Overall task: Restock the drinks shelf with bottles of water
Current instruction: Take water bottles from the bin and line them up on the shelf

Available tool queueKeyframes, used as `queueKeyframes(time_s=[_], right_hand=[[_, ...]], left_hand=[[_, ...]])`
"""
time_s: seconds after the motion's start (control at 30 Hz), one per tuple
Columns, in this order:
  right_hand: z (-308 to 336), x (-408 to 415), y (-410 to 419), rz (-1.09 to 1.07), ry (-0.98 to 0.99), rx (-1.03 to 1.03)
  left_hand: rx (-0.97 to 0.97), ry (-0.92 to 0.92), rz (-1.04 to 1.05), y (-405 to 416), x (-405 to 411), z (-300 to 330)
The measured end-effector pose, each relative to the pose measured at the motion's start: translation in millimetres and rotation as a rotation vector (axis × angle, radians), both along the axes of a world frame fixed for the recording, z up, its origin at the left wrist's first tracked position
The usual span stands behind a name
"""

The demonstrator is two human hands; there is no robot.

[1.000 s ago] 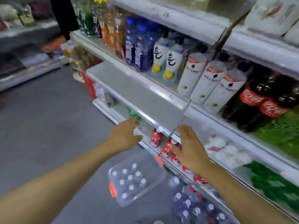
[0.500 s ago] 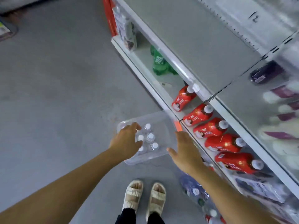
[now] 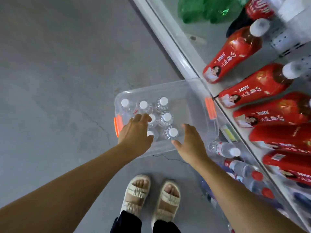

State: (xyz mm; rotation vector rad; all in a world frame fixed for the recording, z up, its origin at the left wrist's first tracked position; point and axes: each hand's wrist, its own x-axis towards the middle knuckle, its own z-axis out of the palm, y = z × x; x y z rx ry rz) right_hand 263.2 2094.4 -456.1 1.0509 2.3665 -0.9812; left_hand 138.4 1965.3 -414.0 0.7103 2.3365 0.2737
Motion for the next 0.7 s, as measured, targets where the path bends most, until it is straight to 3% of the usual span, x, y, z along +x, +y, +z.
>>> queueKeyframes(time_s=[0.33, 0.7], right_hand=[[-107.2, -5.7, -4.1, -0.122, 0.049, 0.042], [-121.2, -3.2, 9.6, -0.315, 0.291, -0.026]], left_hand=[[0.058, 0.060, -0.084, 5.2, 4.3, -71.7], [0.184, 0.106, -0.092, 11.2, 5.2, -80.7]])
